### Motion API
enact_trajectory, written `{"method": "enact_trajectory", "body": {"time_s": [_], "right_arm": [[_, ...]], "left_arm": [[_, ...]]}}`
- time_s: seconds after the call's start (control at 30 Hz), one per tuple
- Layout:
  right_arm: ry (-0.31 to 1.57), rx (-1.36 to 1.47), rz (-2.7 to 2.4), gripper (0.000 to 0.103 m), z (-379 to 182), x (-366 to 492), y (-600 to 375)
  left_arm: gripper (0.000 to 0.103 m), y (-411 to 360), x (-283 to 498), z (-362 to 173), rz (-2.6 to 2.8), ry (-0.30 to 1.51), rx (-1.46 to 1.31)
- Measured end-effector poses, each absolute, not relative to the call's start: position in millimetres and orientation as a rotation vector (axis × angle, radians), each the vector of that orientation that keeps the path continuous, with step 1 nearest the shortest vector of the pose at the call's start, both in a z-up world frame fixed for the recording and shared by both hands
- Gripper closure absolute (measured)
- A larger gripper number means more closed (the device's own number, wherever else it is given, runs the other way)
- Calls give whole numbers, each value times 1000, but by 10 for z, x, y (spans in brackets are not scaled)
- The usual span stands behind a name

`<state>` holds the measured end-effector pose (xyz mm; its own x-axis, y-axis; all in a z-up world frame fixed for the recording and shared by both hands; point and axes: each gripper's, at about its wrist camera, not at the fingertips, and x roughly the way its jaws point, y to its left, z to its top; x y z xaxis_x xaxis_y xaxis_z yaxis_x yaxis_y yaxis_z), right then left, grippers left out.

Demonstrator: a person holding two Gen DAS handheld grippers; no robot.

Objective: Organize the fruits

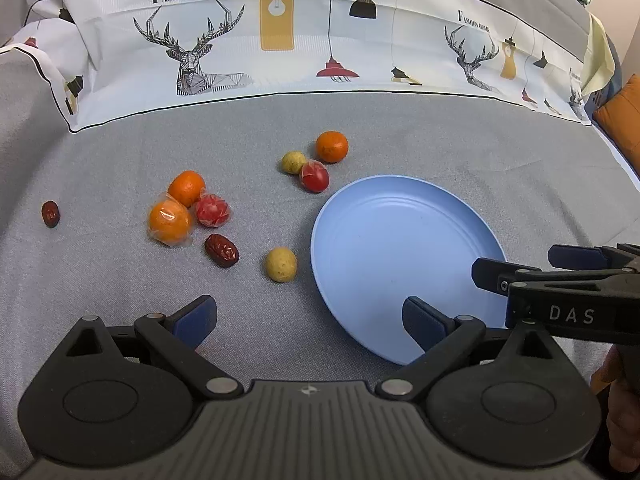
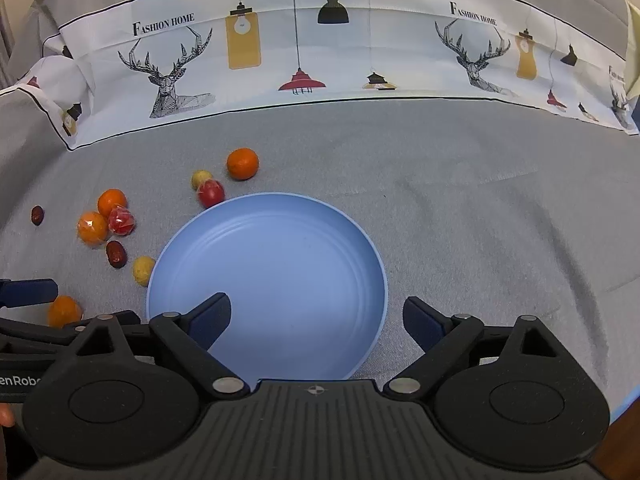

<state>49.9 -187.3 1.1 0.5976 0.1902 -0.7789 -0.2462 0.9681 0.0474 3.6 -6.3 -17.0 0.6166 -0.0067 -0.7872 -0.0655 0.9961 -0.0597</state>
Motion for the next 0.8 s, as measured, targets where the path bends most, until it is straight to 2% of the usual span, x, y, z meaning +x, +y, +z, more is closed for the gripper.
{"method": "enact_trajectory", "body": {"time_s": [0.23, 0.4, 0.8], "right_arm": [[879, -103, 252, 16, 25, 500, -1848], [870, -105, 248, 20, 24, 494, -1851], [864, -83, 258, 21, 34, 490, -1859]], "left_arm": [[3, -85, 30, -185, 76, 886, 8], [3, -88, 34, -168, 59, 906, -27], [3, -93, 66, -135, 59, 902, -27]]}}
